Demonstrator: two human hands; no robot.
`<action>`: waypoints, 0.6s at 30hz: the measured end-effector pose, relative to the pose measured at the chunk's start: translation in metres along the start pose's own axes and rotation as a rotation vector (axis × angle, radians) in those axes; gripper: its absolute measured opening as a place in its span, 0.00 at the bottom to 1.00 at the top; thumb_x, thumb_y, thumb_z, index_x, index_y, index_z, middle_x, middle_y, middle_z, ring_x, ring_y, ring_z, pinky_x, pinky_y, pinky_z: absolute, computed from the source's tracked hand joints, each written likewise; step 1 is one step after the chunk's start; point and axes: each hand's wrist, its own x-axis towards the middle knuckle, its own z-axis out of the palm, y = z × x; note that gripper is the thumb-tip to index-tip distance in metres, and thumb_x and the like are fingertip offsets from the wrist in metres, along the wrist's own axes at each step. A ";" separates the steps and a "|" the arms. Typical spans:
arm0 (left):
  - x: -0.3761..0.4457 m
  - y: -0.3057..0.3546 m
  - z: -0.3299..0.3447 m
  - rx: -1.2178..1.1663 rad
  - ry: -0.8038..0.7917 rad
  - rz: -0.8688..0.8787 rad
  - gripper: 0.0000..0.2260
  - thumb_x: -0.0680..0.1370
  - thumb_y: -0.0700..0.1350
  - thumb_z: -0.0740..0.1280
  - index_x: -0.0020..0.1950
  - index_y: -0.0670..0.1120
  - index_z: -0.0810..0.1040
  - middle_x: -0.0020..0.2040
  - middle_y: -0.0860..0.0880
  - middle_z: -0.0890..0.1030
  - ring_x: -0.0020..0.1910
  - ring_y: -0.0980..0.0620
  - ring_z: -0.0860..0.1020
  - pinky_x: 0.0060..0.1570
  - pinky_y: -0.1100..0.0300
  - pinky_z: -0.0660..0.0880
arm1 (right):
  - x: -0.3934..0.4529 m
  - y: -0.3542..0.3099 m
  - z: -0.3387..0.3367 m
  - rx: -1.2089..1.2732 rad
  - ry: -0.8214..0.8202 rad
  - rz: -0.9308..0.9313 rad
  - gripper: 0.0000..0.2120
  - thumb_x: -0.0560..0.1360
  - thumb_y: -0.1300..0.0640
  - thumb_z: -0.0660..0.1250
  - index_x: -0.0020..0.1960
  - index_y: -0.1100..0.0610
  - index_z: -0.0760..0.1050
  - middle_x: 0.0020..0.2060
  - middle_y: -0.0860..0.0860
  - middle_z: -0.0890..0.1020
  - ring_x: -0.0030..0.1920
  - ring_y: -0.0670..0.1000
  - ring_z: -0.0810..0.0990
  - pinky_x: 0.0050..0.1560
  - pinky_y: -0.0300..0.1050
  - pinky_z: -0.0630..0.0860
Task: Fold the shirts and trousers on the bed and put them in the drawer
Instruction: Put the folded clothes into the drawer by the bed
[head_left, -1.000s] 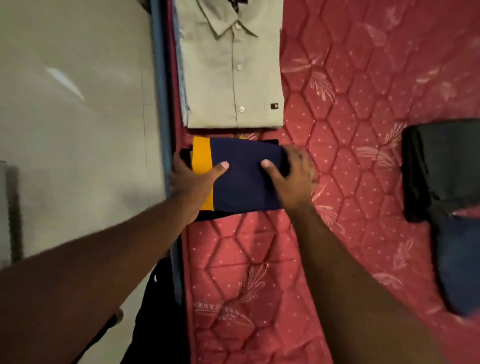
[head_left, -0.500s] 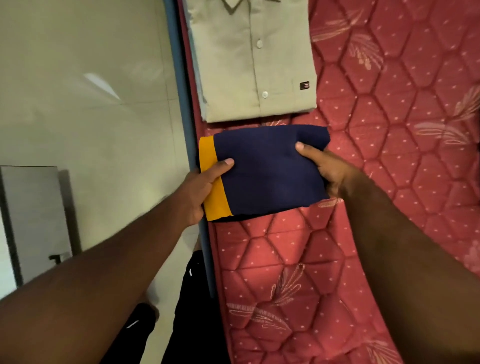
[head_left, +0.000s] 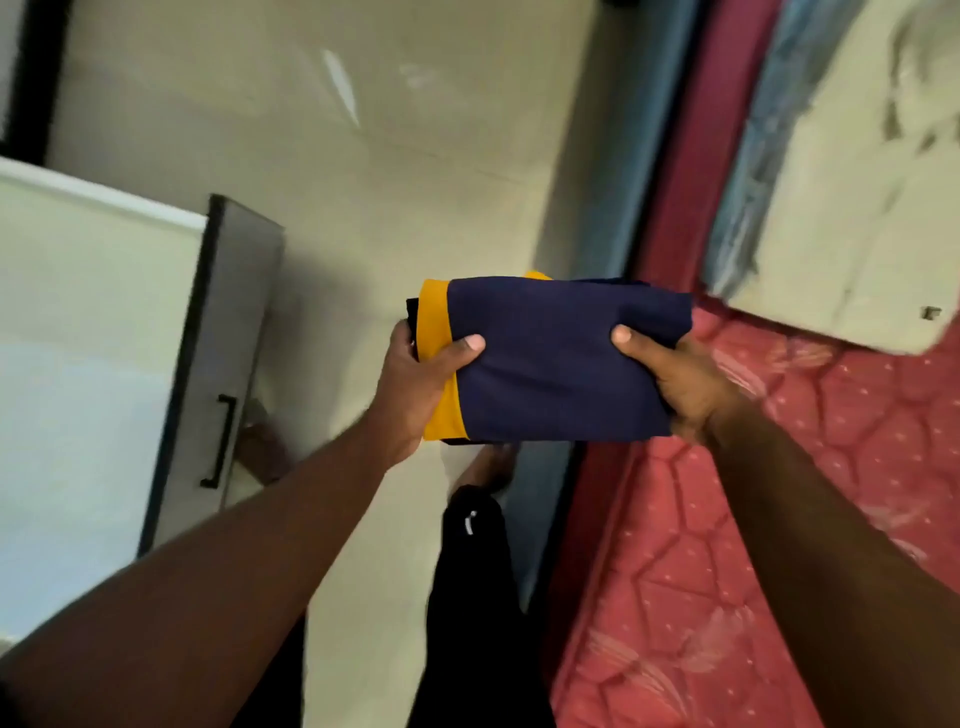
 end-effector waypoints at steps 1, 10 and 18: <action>0.006 0.009 -0.030 -0.008 0.049 0.026 0.25 0.68 0.48 0.78 0.62 0.52 0.75 0.54 0.54 0.83 0.51 0.54 0.83 0.48 0.55 0.81 | 0.007 -0.005 0.035 -0.020 -0.009 -0.001 0.35 0.50 0.39 0.81 0.52 0.52 0.78 0.45 0.46 0.86 0.47 0.46 0.85 0.41 0.41 0.80; 0.049 0.079 -0.388 -0.017 0.433 0.109 0.15 0.69 0.49 0.78 0.52 0.51 0.79 0.49 0.53 0.84 0.47 0.54 0.83 0.46 0.57 0.79 | 0.086 0.011 0.414 -0.196 -0.294 0.061 0.13 0.77 0.59 0.67 0.62 0.55 0.75 0.53 0.51 0.84 0.54 0.50 0.83 0.50 0.47 0.80; 0.108 0.004 -0.574 -0.480 0.765 0.035 0.10 0.72 0.49 0.75 0.52 0.51 0.81 0.49 0.54 0.85 0.47 0.55 0.84 0.47 0.58 0.81 | 0.198 0.043 0.687 -0.693 -0.540 -0.169 0.22 0.71 0.56 0.74 0.63 0.60 0.75 0.54 0.54 0.83 0.55 0.51 0.83 0.57 0.51 0.79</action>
